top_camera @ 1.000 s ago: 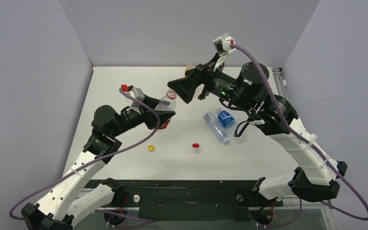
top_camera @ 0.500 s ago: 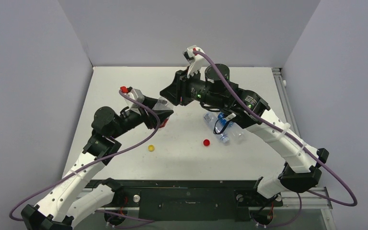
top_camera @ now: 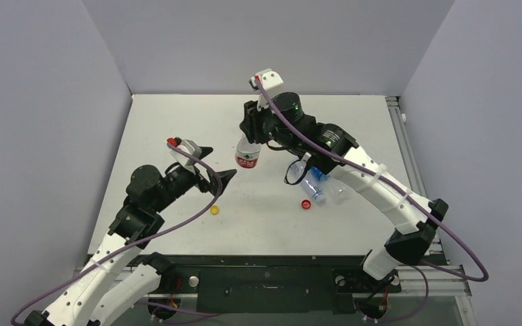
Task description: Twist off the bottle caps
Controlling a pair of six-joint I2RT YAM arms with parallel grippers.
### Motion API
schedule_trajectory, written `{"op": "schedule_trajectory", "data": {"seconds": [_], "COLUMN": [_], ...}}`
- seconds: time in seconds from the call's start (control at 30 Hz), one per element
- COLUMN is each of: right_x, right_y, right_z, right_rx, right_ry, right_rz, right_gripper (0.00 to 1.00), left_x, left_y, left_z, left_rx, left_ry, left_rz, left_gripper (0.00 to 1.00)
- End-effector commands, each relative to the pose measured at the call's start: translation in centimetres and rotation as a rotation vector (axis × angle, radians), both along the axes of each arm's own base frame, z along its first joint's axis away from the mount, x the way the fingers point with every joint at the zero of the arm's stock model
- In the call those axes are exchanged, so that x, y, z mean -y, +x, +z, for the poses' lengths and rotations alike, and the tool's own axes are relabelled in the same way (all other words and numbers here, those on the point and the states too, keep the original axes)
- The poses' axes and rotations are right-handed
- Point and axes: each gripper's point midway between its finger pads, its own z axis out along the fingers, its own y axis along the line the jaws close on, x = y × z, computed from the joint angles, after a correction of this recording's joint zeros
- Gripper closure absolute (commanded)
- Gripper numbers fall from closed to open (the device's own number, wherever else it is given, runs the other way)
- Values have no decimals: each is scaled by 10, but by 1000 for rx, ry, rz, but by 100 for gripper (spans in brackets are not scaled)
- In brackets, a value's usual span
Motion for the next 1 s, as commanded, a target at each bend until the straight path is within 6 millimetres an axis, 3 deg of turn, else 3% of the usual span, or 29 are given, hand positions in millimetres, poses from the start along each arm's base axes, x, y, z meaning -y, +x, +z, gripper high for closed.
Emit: {"op": "schedule_trajectory", "data": {"seconds": [0.0, 0.13, 0.27, 0.3, 0.4, 0.43, 0.67, 0.9, 0.97], "right_x": [10, -4, -18, -21, -31, -32, -35, -27, -23], "right_y": [54, 93, 122, 127, 138, 138, 139, 131, 129], "right_z": [-34, -66, -103, -121, -140, -154, -197, -214, -218], "right_rx": [95, 119, 122, 104, 105, 87, 38, 13, 5], "right_ry": [-149, -181, -191, -204, -180, -183, -147, -78, -78], "right_rz": [-136, -179, -221, -228, -243, -247, -274, -321, -330], "right_gripper": [100, 100, 100, 100, 100, 100, 100, 100, 95], "left_x": [-44, -70, -69, -69, -66, -65, -58, -54, -52], "left_y": [4, 5, 1, 1, 0, 1, 1, 0, -1], "left_z": [-27, -46, -57, -57, -56, -54, -54, -53, -51], "left_rx": [-10, -44, -82, -83, -78, -77, -91, -86, -85], "left_ry": [116, 169, 207, 208, 203, 197, 185, 172, 168], "left_rz": [211, 328, 310, 310, 290, 287, 255, 236, 227], "left_gripper": [3, 3, 3, 3, 3, 3, 3, 3, 3]}}
